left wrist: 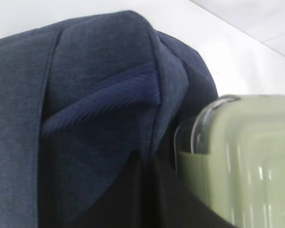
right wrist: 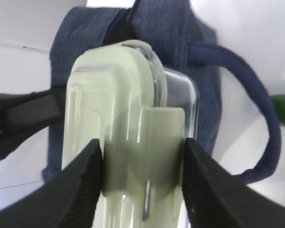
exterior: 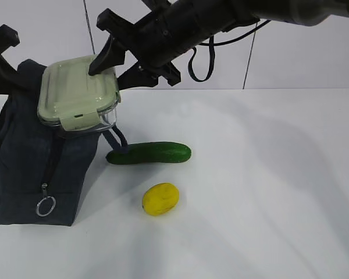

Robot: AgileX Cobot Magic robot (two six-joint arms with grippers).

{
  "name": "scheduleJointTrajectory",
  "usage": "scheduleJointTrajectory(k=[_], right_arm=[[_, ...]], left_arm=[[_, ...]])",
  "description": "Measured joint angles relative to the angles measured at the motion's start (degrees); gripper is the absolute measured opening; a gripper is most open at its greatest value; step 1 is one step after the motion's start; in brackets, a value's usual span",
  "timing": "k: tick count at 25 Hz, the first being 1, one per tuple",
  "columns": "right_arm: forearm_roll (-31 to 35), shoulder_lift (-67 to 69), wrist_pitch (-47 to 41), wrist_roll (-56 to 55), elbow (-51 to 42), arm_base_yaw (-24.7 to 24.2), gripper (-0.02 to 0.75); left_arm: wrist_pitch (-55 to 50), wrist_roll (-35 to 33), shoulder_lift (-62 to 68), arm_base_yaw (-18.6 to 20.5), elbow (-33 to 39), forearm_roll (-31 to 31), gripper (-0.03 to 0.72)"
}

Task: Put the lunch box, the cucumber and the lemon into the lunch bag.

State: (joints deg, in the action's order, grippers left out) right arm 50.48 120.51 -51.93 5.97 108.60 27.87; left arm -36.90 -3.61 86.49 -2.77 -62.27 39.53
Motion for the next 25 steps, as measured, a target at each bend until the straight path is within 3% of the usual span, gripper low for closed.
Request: scheduleJointTrajectory(k=[9, 15, 25], right_arm=[[-11.0, 1.8, -3.0, -4.9, 6.0, 0.0, 0.388], [-14.4, 1.8, -3.2, -5.5, 6.1, 1.4, 0.388], [-16.9, 3.0, -1.2, -6.5, 6.5, 4.6, 0.388]], left_arm=[[0.6, 0.0, 0.0, -0.9, 0.0, 0.4, -0.004], [2.5, 0.0, 0.0, -3.8, 0.0, 0.5, -0.004], [2.8, -0.1, 0.0, -3.8, 0.0, 1.5, -0.004]])
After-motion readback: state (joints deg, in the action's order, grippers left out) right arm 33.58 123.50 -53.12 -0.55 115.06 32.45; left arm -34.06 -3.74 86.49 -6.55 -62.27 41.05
